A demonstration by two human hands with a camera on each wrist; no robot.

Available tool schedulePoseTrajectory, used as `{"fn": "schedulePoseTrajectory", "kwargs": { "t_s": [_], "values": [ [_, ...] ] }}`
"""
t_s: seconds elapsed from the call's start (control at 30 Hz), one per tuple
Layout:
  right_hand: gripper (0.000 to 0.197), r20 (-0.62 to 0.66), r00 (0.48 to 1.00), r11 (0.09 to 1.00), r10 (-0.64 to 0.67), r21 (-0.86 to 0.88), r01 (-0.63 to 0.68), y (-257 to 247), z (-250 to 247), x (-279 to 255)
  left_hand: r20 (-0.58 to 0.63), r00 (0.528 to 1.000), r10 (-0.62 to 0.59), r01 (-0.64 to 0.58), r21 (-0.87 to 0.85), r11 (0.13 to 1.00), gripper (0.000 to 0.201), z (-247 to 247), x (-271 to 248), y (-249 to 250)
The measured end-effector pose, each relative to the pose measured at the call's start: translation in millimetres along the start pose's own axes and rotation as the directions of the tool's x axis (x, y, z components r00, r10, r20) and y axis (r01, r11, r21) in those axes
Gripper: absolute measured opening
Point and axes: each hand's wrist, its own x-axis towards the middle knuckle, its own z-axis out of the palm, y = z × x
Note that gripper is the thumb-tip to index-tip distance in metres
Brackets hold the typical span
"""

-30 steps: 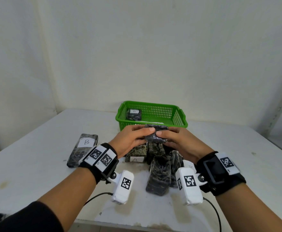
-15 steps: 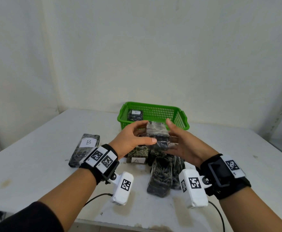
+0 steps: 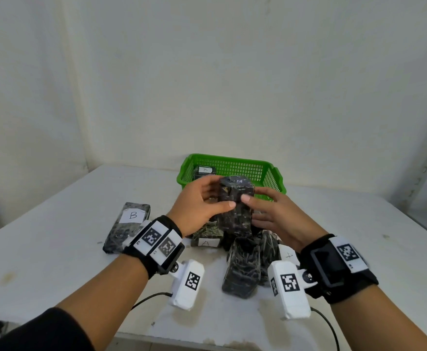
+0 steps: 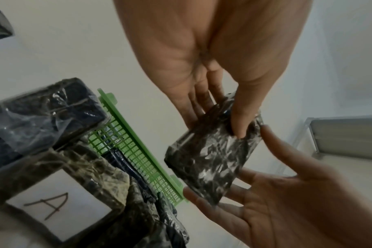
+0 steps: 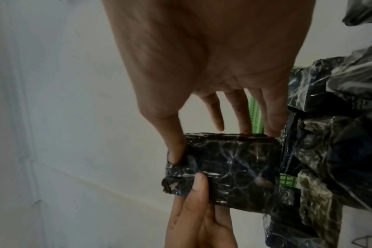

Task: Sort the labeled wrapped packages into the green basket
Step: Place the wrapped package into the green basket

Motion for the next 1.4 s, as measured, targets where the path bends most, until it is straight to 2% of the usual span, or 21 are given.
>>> {"fn": "schedulePoseTrajectory", "kwargs": {
  "t_s": [0.07, 0.23, 0.43, 0.5, 0.53, 0.6, 0.67, 0.73, 0.83, 0.93, 1.03, 1.1, 1.17, 1.27, 1.33, 1.4],
  "values": [
    [0.041, 0.051, 0.998, 1.0, 0.027, 0.004, -0.028, -3, 0, -3, -0.013, 0.999, 0.05, -0.051, -0.02, 0.999, 0.052, 2, -1, 1],
    [0.053, 0.127, 0.99, 0.989, 0.066, 0.121, -0.081, -1, -4, -6, 0.01, 0.989, 0.148, -0.146, -0.082, 0.986, 0.054, 1, -2, 8],
    [0.041, 0.127, 0.992, 0.992, 0.009, 0.12, -0.025, -3, -5, -6, 0.09, 0.976, 0.198, -0.198, -0.009, 0.98, 0.053, 2, -6, 7],
    [0.035, 0.115, 0.993, 0.996, -0.018, 0.087, 0.008, -4, -4, -6, 0.116, 0.979, 0.167, -0.17, 0.023, 0.985, 0.06, 4, -7, 3],
    [0.028, 0.107, 0.994, 0.998, -0.028, 0.067, 0.021, -3, -4, -5, 0.124, 0.986, 0.113, -0.119, 0.048, 0.992, 0.066, 5, -8, 0],
    [0.019, 0.079, 0.996, 0.999, -0.037, 0.026, 0.035, 1, -5, -3, 0.128, 0.99, -0.066, 0.06, 0.053, 0.997, 0.078, 7, -8, -4],
    [0.024, 0.055, 0.998, 0.999, -0.042, 0.005, 0.042, 5, -7, -1, 0.189, 0.959, -0.209, 0.222, -0.052, 0.974, 0.068, 8, -8, -5],
    [0.031, 0.079, 0.996, 0.999, -0.038, -0.009, 0.039, 8, -8, 0, 0.236, 0.941, -0.242, 0.279, -0.138, 0.95, 0.051, 9, -6, -4],
    [0.037, 0.142, 0.99, 1.0, -0.002, -0.017, 0.005, 6, -10, 0, 0.182, 0.96, -0.214, 0.241, -0.146, 0.959, 0.056, 7, -2, -8],
    [0.039, 0.15, 0.989, 1.0, 0.006, -0.03, -0.001, 4, -10, 1, 0.157, 0.971, -0.182, 0.203, -0.127, 0.971, 0.059, 7, -2, -11],
    [0.039, 0.102, 0.993, 0.998, -0.051, -0.025, 0.054, 7, -11, 4, 0.197, 0.966, -0.165, 0.196, -0.149, 0.969, 0.077, 5, -4, -12],
    [0.052, 0.057, 0.994, 0.995, -0.096, -0.027, 0.098, 12, -14, 6, 0.242, 0.958, -0.153, 0.189, -0.134, 0.973, 0.081, 3, -5, -13],
    [0.058, 0.063, 0.992, 0.992, -0.114, -0.056, 0.117, 17, -15, 7, 0.197, 0.971, -0.138, 0.156, -0.078, 0.985, 0.083, 3, -4, -14],
    [0.047, 0.11, 0.985, 0.988, -0.132, -0.072, 0.14, 17, -14, 4, 0.125, 0.987, -0.103, 0.104, 0.003, 0.995, 0.087, 4, -3, -15],
    [0.045, 0.125, 0.979, 0.98, -0.162, -0.097, 0.174, 14, -11, 3, 0.128, 0.988, -0.09, 0.09, 0.008, 0.996, 0.092, 3, -3, -16],
    [0.057, 0.084, 0.977, 0.968, -0.197, -0.142, 0.208, 13, -10, 3, 0.17, 0.981, -0.093, 0.099, -0.026, 0.995, 0.096, 1, -4, -16]
  ]
}}
